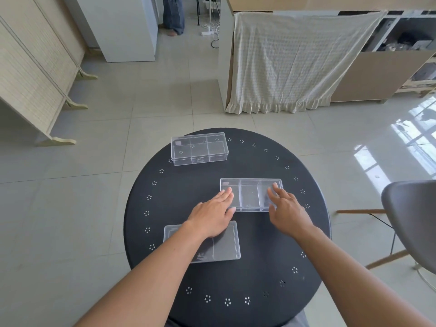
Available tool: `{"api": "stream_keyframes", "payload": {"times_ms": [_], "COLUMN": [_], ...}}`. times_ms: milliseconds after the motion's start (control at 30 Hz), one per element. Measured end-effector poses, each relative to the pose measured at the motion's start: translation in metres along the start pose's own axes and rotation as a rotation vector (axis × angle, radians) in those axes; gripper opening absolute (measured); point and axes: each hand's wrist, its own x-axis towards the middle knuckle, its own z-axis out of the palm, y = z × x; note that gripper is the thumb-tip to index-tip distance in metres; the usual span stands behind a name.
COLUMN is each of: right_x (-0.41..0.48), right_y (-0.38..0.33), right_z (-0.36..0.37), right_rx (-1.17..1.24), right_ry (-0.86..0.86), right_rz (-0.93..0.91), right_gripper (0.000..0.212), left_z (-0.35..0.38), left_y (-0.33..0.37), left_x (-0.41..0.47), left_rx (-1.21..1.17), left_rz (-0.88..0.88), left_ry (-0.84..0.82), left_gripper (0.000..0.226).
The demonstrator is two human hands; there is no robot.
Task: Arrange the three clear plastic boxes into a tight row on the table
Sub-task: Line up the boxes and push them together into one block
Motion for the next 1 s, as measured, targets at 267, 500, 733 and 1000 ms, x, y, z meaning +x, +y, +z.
{"api": "stream_keyframes", "payload": {"times_ms": [267,500,733,1000], "right_x": [0.034,0.059,0.066,0.062], "right_y": [-0.044,-0.093,-0.122,-0.126], "right_z": [0.005,0.011,0.012,0.008], "right_rx": [0.002,-0.023,-0.024,-0.012], "right_ry": [0.015,-0.007,-0.032,-0.057], "right_rz": [-0.068,-0.164,-0.204,-0.196], "right_gripper": [0.059,0.059,0.056,0.059], "left_z": [-0.017,-0.035,-0.039,-0.039], "left_y": [-0.042,-0.078,-0.096,-0.103], "left_x": [-0.003,-0.023,-0.04,-0.041], "left_rx": [-0.034,-0.044,-0.07,-0.1], "left_rz": [-0.083,-0.178,-0.224,-0.212], "left_ry": [0.081,0.127,0.159,0.167], "left_gripper": [0.06,0.058,0.058,0.058]}}
